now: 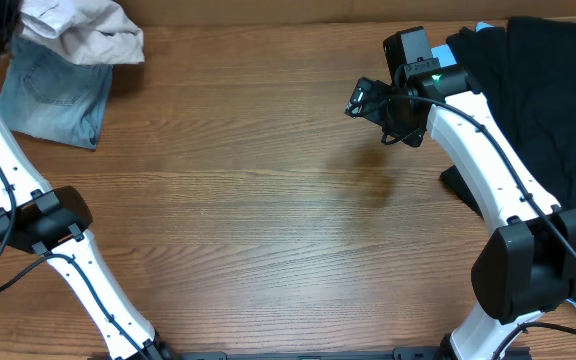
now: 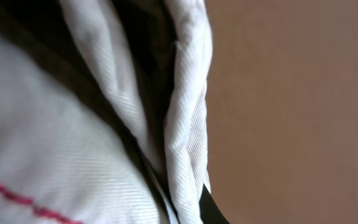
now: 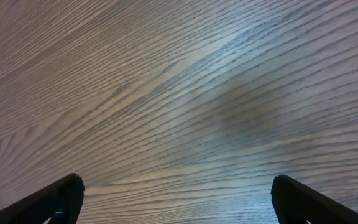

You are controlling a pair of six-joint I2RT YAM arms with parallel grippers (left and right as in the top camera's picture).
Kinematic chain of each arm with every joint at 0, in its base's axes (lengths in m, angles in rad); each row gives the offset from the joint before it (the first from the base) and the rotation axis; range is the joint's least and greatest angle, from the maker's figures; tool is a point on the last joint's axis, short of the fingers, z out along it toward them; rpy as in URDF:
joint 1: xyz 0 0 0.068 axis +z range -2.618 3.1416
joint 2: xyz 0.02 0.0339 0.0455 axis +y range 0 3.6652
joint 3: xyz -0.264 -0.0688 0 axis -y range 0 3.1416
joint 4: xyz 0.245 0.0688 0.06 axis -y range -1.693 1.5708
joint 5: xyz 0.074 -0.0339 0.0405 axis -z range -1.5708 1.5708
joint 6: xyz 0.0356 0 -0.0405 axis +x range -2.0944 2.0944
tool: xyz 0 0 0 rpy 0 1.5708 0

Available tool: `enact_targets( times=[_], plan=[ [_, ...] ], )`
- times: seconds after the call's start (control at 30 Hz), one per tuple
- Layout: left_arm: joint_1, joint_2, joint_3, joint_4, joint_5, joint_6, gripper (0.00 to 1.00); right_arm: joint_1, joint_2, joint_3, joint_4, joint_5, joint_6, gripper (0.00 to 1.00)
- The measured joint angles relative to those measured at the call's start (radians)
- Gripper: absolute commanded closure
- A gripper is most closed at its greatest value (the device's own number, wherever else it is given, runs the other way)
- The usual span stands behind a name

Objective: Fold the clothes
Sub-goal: 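Lower the shorts onto the jeans stack and open the left gripper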

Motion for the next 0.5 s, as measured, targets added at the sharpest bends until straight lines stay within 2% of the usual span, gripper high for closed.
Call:
enact_targets(
  times=[0.23,0.5],
  plan=[
    [0.000,0.000,0.000,0.033,-0.159,0.001,0.96,0.000,0.000,0.000,0.001,0.000,0.000,0.00],
    [0.000,0.000,-0.104,0.161,-0.206,0.007,0.96,0.000,0.000,0.000,0.003,0.002,-0.001,0.00]
  ],
)
